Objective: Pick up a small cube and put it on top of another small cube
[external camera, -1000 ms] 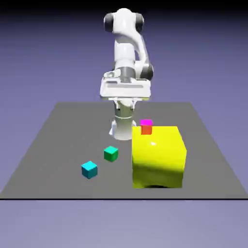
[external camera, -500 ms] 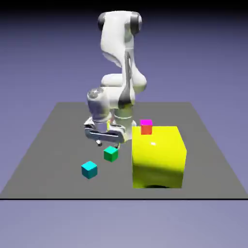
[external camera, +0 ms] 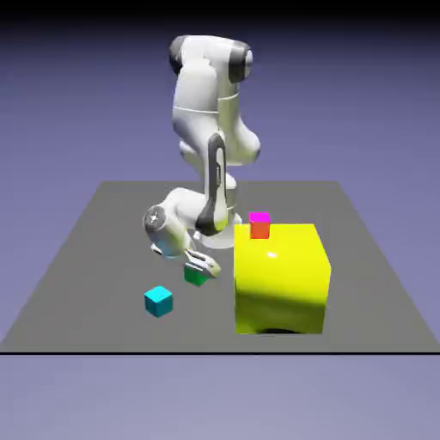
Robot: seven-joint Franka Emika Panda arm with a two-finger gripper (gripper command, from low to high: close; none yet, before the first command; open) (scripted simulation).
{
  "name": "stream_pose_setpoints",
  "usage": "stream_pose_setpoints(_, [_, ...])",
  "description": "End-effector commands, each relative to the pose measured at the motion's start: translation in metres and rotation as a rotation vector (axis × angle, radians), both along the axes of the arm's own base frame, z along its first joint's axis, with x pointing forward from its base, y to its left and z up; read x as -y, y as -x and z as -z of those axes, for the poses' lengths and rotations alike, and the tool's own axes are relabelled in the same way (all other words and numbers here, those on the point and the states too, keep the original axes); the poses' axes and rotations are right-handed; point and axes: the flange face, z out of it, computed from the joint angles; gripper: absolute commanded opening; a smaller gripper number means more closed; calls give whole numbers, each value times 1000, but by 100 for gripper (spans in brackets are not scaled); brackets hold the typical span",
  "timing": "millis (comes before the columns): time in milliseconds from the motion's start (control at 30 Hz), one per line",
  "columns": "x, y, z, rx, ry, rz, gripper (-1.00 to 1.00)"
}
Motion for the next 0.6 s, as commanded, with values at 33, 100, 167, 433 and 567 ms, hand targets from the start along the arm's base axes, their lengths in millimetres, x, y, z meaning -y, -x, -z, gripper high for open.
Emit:
stream_pose_setpoints(33, [16, -11, -17, -1, 14, 102, -100])
stream_pose_setpoints(100, [40, -26, -26, 0, 27, 303, -100])
stream_pose_setpoints(167, [66, -40, -36, 0, 32, 501, -100])
stream_pose_setpoints(433, [131, -69, -52, -3, 0, 995, -100])
stream_pose_setpoints(567, [111, -69, -6, -5, 3, 996, 100])
